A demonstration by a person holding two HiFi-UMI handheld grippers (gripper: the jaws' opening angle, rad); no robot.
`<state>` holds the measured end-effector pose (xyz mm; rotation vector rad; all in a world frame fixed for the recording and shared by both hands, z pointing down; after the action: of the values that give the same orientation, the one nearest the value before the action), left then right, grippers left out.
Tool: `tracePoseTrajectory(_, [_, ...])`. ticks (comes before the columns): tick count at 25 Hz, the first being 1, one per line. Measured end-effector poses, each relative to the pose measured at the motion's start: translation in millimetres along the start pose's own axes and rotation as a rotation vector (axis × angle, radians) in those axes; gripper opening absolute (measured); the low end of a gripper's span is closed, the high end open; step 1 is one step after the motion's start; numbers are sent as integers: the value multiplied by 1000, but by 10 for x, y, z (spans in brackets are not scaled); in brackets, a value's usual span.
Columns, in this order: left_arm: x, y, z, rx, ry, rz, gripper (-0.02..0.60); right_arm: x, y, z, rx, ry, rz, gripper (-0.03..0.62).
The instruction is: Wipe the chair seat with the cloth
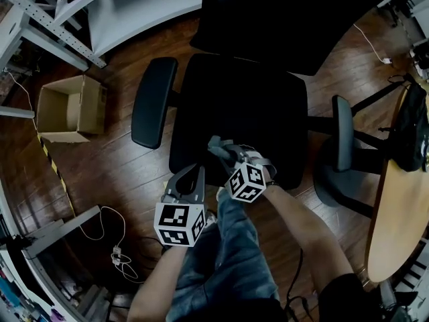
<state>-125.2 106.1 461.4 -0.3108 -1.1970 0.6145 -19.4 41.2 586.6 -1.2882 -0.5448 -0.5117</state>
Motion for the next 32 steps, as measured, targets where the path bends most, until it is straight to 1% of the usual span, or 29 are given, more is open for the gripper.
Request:
tracePoseTrajectory(6, [83, 122, -16, 14, -19, 1, -2, -32, 137, 462, -13, -46, -17, 14])
tracePoseTrajectory(12, [190, 177, -76, 20, -14, 8, -2, -44, 246, 847, -45, -76, -39, 14])
tracePoseTrajectory(15, [234, 191, -131, 28, -19, 15, -2, -47, 269, 966, -59, -81, -50, 14])
tracePoseTrajectory(18, [257, 187, -156, 30, -22, 19, -2, -59, 271, 992, -58, -90, -59, 14])
tracePoseTrajectory(21, [252, 174, -167, 28, -22, 19, -2, -71, 299, 931, -43, -97, -70, 14])
tracePoseTrajectory(25, [193, 95, -226, 30, -22, 11, -2, -92, 408, 707, -12, -81, -96, 14])
tracePoseTrajectory(28, [136, 7, -299, 41, -22, 2, -2, -98, 475, 428, 24, -65, -109, 14])
tracePoseTrajectory(32, [79, -148, -398, 57, -28, 6, -2, -34, 489, -96, 82, -46, -107, 14])
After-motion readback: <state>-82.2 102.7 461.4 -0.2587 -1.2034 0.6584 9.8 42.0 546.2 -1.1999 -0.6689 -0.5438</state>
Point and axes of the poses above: the fingertips, and each gripper's own axes: y backward along the fingers, z to its left, x out of its underside, the point moved 7 cm from there along y, backward along the fingers, and after that the axes turned 3 degrees about -z, right-handed, at the moved point
